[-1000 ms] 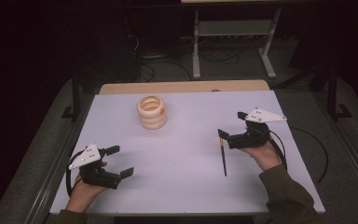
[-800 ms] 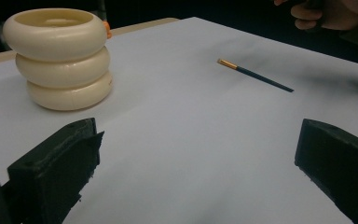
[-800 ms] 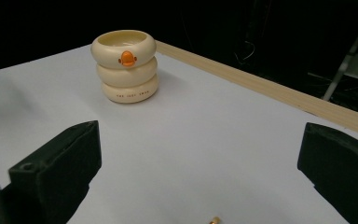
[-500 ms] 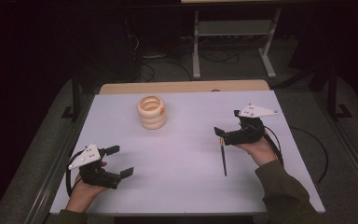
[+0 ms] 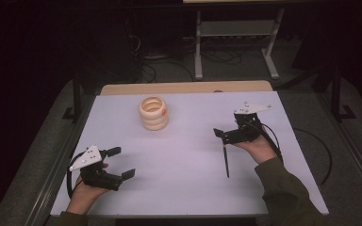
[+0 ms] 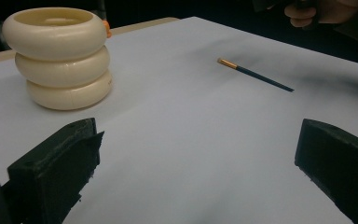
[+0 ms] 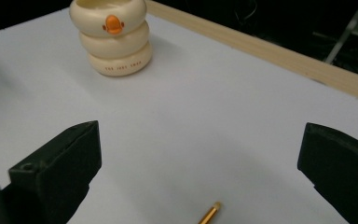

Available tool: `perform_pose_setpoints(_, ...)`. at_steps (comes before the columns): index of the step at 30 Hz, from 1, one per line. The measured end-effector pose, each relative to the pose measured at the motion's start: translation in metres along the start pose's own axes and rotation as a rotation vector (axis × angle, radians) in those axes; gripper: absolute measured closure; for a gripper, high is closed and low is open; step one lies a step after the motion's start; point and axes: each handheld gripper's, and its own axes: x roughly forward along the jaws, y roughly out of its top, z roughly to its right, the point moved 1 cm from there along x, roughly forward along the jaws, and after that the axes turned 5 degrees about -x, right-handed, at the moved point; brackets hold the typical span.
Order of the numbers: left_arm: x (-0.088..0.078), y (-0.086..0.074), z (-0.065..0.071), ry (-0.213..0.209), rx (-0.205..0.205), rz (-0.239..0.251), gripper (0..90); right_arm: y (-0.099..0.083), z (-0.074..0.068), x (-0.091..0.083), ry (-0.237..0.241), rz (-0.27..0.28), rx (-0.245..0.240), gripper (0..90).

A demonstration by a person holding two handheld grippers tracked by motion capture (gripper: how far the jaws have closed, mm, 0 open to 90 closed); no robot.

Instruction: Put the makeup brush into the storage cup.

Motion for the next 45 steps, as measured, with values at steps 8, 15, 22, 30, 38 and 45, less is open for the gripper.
perform_pose_setpoints(8,0.001,0.000,0.000,-0.002,0.002,0.002,0.0,0.002,0.002,0.004,-0.010,-0.069,0.018,0.0)
perform_pose_setpoints(15,0.001,0.000,0.000,-0.004,0.002,0.002,0.0,0.001,0.001,0.008,0.011,-0.142,0.029,0.0)
perform_pose_setpoints(22,0.001,0.000,0.000,-0.005,0.005,-0.004,0.0,0.000,0.002,0.011,0.007,-0.197,0.031,0.0)
perform_pose_setpoints(30,0.001,0.000,-0.001,-0.006,0.013,-0.005,0.0,0.001,0.002,0.017,0.031,-0.285,0.034,1.0)
perform_pose_setpoints(38,0.000,0.000,-0.001,-0.006,0.015,-0.002,0.0,0.002,0.000,0.023,0.042,-0.352,0.033,6.9)
perform_pose_setpoints(45,0.001,0.000,-0.001,-0.008,0.015,-0.001,0.0,0.004,0.000,0.025,0.041,-0.398,0.049,7.3)
